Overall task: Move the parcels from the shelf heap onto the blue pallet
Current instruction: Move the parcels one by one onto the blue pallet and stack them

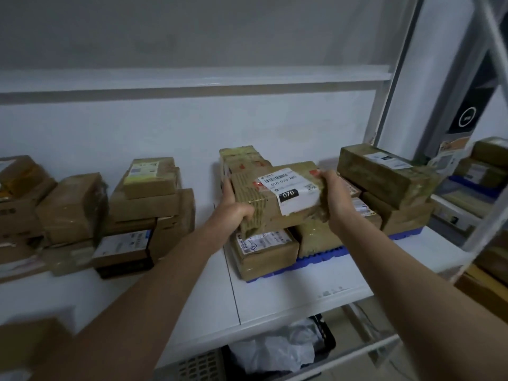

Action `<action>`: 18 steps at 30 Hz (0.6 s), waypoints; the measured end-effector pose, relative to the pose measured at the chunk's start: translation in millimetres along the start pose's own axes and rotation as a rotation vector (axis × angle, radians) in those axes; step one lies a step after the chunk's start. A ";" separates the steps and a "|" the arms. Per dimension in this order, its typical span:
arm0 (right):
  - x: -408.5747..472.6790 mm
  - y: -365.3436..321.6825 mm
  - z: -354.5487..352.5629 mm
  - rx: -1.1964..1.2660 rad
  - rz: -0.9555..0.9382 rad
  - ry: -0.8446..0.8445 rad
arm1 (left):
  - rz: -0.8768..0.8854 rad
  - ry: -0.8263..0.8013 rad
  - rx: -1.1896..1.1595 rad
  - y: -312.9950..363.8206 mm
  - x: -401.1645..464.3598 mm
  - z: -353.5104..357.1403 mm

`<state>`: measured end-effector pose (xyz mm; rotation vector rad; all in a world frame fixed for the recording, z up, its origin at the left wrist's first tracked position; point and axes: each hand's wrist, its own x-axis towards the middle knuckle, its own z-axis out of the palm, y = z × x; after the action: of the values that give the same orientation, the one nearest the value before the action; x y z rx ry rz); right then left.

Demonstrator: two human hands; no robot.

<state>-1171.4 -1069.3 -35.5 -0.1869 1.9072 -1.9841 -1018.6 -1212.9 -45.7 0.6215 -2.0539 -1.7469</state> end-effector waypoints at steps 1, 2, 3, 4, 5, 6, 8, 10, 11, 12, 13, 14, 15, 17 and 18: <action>7.8 7.6 -4.1 0.004 0.020 -0.022 | -0.021 -0.006 0.000 -5.5 2.1 4.9; 15.5 14.8 -7.4 0.017 0.040 -0.032 | -0.039 -0.008 -0.001 -10.4 3.6 9.9; 19.6 19.4 -9.6 0.026 0.061 -0.033 | -0.046 -0.008 -0.007 -13.8 4.5 15.0; 22.2 22.6 -10.8 0.028 0.075 -0.033 | -0.048 -0.007 -0.019 -17.5 6.3 19.4; 24.2 24.9 -11.3 0.022 0.079 -0.044 | -0.053 -0.003 -0.031 -21.0 8.4 22.8; 27.4 28.4 -11.5 0.022 0.082 -0.065 | -0.063 -0.004 -0.049 -23.3 10.3 25.3; 34.4 35.6 -10.6 0.019 0.112 -0.104 | -0.097 0.008 -0.074 -27.9 15.1 27.5; 42.3 42.7 -8.2 -0.013 0.128 -0.123 | -0.154 0.034 -0.077 -30.7 18.5 28.3; 44.4 44.5 -6.8 -0.027 0.129 -0.132 | -0.184 0.047 -0.070 -30.9 19.1 29.1; 46.7 45.8 -5.5 -0.042 0.131 -0.144 | -0.209 0.056 -0.057 -30.6 19.3 30.1; 48.2 46.0 -4.2 -0.061 0.136 -0.157 | -0.227 0.063 -0.044 -31.1 20.4 31.0; 50.2 47.0 -3.1 -0.078 0.134 -0.168 | -0.239 0.073 -0.033 -32.1 21.9 31.7; 52.9 48.3 -2.1 -0.087 0.128 -0.176 | -0.248 0.086 -0.026 -33.9 24.4 31.6; 57.3 50.2 -1.0 -0.095 0.111 -0.186 | -0.279 0.102 -0.024 -36.6 28.8 29.4; 59.4 51.0 -0.7 -0.102 0.101 -0.188 | -0.298 0.102 -0.014 -37.7 29.9 27.9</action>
<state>-1217.1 -1090.3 -95.5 -0.2880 1.8603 -1.7404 -1055.3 -1211.5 -87.5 1.0347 -1.9569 -1.8421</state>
